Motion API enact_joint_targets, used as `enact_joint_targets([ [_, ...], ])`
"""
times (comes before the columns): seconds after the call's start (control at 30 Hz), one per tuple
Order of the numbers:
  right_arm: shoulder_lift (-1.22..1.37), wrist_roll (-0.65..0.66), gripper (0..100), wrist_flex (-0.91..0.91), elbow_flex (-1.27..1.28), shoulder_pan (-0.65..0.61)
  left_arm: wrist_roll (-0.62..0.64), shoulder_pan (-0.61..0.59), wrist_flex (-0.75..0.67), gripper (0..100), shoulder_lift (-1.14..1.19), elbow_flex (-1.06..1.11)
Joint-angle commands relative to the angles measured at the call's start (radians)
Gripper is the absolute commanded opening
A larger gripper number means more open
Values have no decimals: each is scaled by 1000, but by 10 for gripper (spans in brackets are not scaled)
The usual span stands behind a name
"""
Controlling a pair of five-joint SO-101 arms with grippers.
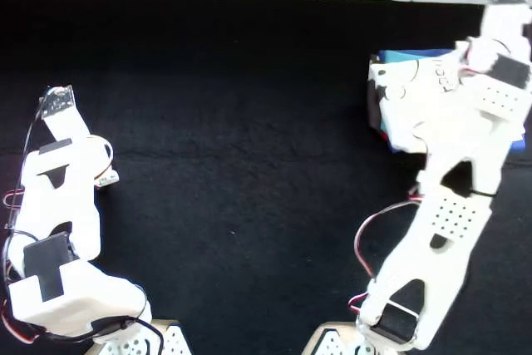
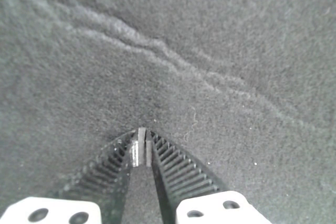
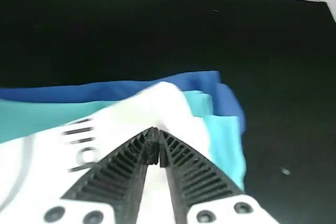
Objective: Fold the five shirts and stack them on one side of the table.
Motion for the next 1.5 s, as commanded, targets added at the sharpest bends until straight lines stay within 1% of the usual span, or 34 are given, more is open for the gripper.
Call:
enact_joint_targets([
  [0.0,47,-9,6,-102,-12,33,6,16,-17,37,1,-30],
  [0.17,54,-9,6,-114,-67,38,6,16,-17,37,2,-30],
  [0.4,54,-14,6,-99,-374,54,6,16,-17,37,2,-30],
  [0.5,45,-14,6,-7,-446,39,6,16,-17,37,2,-30],
  [0.6,-15,-14,7,151,-432,13,6,16,-17,37,2,-30],
  [0.7,-71,-11,44,332,-426,-44,6,16,-17,37,2,-30],
  [0.77,-90,-11,68,417,-426,-93,6,16,-17,37,2,-30],
  [1.0,-91,-15,70,564,-421,-318,6,16,-17,37,2,-30],
  [1.1,-64,-15,70,584,-381,-397,6,16,-17,37,2,-30],
  [1.23,-5,-15,70,582,-369,-452,6,16,-17,37,2,-30],
  [1.3,27,-15,67,582,-374,-470,6,16,-17,37,2,-30],
  [1.4,76,-11,2,576,-372,-472,6,16,-17,37,2,-30],
  [1.47,114,-14,9,562,-374,-455,6,16,-17,37,2,-30],
])
